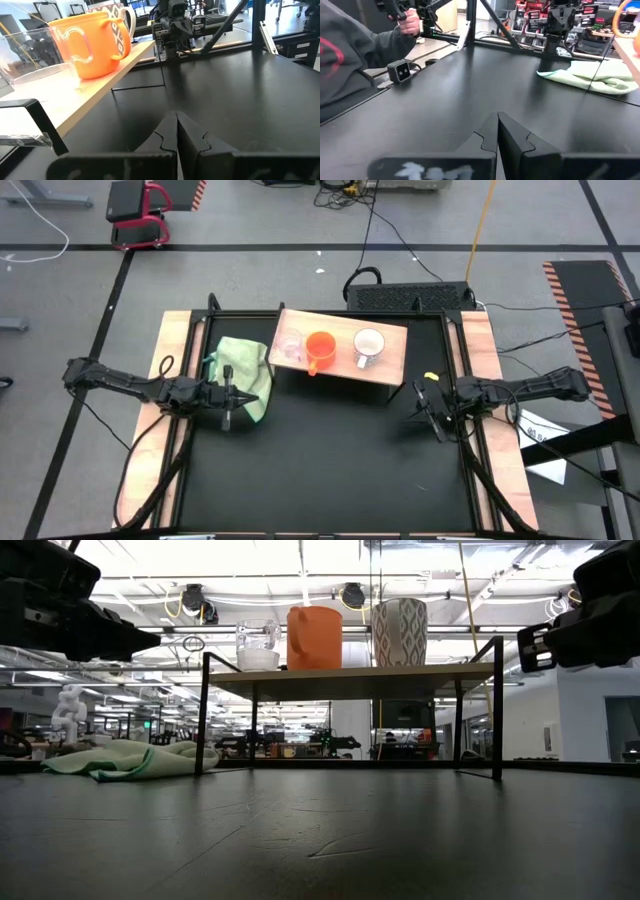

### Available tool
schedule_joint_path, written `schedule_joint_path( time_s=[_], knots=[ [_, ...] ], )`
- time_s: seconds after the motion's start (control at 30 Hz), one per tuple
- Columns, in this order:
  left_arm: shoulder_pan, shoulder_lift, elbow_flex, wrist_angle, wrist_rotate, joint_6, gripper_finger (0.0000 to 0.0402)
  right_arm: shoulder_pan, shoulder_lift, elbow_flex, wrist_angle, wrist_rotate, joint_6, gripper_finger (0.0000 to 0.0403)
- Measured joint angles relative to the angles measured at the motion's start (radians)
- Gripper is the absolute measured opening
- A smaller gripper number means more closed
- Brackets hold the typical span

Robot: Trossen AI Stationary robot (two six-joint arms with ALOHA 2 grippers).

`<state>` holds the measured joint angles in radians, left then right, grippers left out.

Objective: Stack small to large cups/mugs on shelf
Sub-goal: Return to Home Position

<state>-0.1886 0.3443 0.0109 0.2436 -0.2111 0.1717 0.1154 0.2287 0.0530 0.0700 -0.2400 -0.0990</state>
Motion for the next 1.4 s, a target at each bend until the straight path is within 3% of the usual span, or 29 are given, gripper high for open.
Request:
schedule_joint_path(
  time_s=[0.17,0.37,0.53,0.73,0.9,1.23,1.4],
  knots=[
    [0.000,0.000,0.000,0.000,0.000,-0.025,0.0000,0.021,0.000,-0.001,0.041,-0.084,-0.019,0.0000],
    [-0.002,0.000,0.000,0.000,0.000,-0.047,0.0000,0.102,0.000,-0.014,0.118,-0.070,-0.021,0.0000],
    [-0.040,0.000,0.000,0.016,-0.039,-0.028,0.0000,0.214,0.000,-0.029,0.117,0.128,-0.073,0.0000],
    [-0.078,0.000,0.000,-0.005,-0.083,-0.009,0.0000,0.279,0.000,-0.037,0.112,0.163,-0.099,0.0000],
    [-0.059,0.000,0.000,-0.027,-0.079,0.014,0.0000,0.258,0.000,-0.038,0.120,0.166,-0.149,0.0000],
    [0.089,0.000,0.000,-0.074,0.045,0.010,0.0000,0.110,0.000,-0.038,0.127,0.156,-0.126,0.0000],
    [0.163,0.000,0.000,-0.069,0.187,-0.028,0.0000,0.070,0.000,-0.038,0.136,0.073,-0.091,0.0000]
  ],
)
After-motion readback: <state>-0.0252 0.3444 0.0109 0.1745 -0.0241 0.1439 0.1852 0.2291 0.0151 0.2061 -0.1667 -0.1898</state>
